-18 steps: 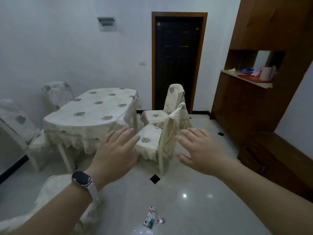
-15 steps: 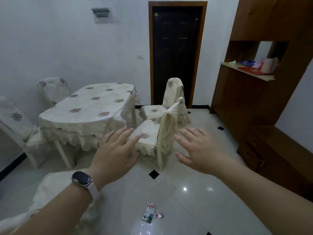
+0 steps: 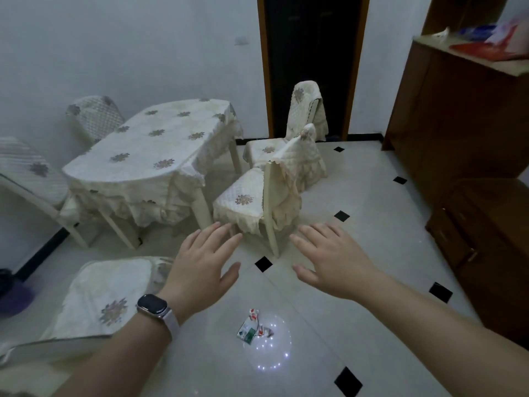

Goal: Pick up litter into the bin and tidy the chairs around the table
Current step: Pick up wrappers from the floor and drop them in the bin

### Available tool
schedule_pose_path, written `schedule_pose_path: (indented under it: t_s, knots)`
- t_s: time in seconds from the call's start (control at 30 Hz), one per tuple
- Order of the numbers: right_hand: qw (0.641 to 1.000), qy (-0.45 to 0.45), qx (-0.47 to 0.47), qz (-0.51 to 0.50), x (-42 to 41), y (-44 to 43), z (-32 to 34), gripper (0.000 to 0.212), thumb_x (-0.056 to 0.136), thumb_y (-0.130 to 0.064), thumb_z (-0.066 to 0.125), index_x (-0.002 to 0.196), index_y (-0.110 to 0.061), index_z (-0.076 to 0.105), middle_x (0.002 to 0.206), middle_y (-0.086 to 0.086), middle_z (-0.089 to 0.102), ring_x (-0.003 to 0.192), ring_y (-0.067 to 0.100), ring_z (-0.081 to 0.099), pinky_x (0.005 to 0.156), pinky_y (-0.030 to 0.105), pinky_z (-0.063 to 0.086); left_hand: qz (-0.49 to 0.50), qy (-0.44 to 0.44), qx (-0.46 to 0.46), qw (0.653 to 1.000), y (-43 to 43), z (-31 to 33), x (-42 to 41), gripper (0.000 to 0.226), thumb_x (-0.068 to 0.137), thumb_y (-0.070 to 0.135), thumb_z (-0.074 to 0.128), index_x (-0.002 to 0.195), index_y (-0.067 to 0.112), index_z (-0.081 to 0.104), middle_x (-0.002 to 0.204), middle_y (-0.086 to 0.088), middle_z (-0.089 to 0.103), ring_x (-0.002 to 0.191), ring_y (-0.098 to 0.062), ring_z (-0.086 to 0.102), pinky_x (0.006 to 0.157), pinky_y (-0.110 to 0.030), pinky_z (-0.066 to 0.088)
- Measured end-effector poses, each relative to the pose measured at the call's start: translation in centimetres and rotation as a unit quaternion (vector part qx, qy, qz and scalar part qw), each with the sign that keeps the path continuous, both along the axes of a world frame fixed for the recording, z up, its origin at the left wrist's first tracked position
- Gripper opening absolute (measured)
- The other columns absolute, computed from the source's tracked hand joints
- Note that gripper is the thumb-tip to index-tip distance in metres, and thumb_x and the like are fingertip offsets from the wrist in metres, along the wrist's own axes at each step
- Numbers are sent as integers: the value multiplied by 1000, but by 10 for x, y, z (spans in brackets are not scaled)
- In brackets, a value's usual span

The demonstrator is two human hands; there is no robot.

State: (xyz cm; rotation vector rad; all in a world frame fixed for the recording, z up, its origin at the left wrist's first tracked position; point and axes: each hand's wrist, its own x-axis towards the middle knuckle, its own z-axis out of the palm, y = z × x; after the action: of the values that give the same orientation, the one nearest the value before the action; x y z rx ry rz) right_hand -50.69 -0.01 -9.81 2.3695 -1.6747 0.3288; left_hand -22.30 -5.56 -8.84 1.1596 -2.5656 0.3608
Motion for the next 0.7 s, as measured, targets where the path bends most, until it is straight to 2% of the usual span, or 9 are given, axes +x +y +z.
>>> schedule_pose_path:
  t_s: [0.37, 0.6, 0.7]
  knots:
    - [994, -31, 49, 93, -17, -73, -52, 52, 87, -52, 48, 120, -15, 62, 121, 8, 61, 112, 29, 54, 95, 41, 44, 88, -40, 58, 994, -29, -48, -19, 51, 88, 44, 49, 128, 17, 63, 135, -10, 59, 127, -31, 52, 101, -44, 37]
    - [985, -11, 114, 126, 9, -123, -102, 51, 88, -53, 48, 122, -16, 59, 125, 8, 59, 112, 29, 54, 95, 42, 43, 144, -10, 117, 983, -62, -113, 4, 51, 85, 44, 49, 126, 16, 64, 130, -10, 62, 121, -32, 56, 98, -43, 36]
    - [983, 9, 135, 126, 17, -144, -114, 52, 87, -54, 46, 121, -17, 59, 123, 6, 60, 109, 27, 57, 90, 38, 45, 179, 8, 169, 969, -78, -137, 11, 52, 84, 43, 48, 126, 16, 63, 130, -10, 63, 119, -31, 57, 96, -42, 37]
